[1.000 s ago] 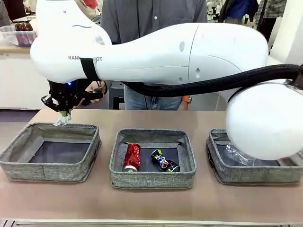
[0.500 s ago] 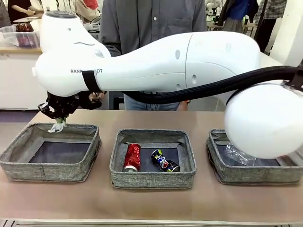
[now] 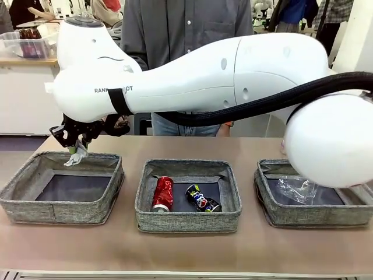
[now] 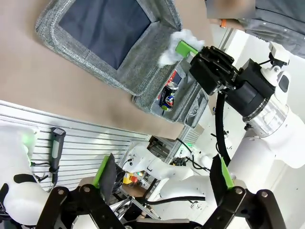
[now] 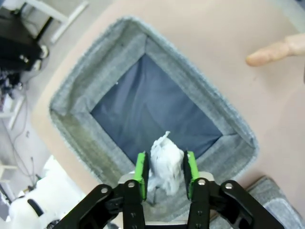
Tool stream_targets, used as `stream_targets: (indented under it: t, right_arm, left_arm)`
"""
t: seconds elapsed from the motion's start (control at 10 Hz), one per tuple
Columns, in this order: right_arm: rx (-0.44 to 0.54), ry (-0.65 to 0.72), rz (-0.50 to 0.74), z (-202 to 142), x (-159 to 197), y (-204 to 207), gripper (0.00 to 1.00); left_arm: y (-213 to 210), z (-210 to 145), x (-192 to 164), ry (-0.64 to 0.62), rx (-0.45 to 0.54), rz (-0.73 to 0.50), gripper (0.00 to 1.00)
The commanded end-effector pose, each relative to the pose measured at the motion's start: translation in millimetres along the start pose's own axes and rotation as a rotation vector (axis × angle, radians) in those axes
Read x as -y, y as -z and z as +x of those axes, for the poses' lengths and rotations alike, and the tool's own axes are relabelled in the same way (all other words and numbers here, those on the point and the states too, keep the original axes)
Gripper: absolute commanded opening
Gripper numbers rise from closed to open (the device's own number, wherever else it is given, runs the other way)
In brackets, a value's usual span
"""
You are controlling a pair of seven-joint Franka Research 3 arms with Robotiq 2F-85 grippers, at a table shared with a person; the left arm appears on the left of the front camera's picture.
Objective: Sort the waste into the appropriate baskets.
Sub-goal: Place the picked waste into the Fabric basket indicated by the person.
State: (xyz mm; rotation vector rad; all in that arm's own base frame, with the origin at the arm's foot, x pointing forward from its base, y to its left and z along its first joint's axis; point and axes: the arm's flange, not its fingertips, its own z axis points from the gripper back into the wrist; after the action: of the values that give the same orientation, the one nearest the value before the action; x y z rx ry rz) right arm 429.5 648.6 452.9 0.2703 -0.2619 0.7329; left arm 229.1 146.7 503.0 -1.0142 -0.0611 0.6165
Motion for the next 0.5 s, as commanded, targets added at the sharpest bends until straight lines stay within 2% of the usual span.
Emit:
stream_targets:
  t: [0.0, 0.1, 0.2, 0.3, 0.4]
  right_arm:
    - [0.007, 0.006, 0.029, -15.5, 3.6, -7.6, 1.0]
    - [0.011, 0.011, 0.03, -16.8, 4.3, -9.3, 0.87]
    - [0.012, 0.014, 0.042, -17.1, 5.2, -10.9, 0.96]
    - [0.014, 0.016, 0.045, -17.3, 5.9, -12.2, 1.0]
    - [0.021, 0.022, 0.048, -17.6, 7.2, -15.3, 1.0]
  left_arm:
    - [-1.6, -0.7, -2.4, -0.005, 0.003, 0.006, 1.0]
    - [-1.6, -0.7, -2.4, -0.005, 0.003, 0.006, 1.0]
    - [-1.6, -0.7, -2.4, -0.005, 0.003, 0.006, 1.0]
    - [-1.6, -0.7, -2.4, -0.005, 0.003, 0.006, 1.0]
    - [-1.6, -0.7, -2.4, -0.005, 0.003, 0.006, 1.0]
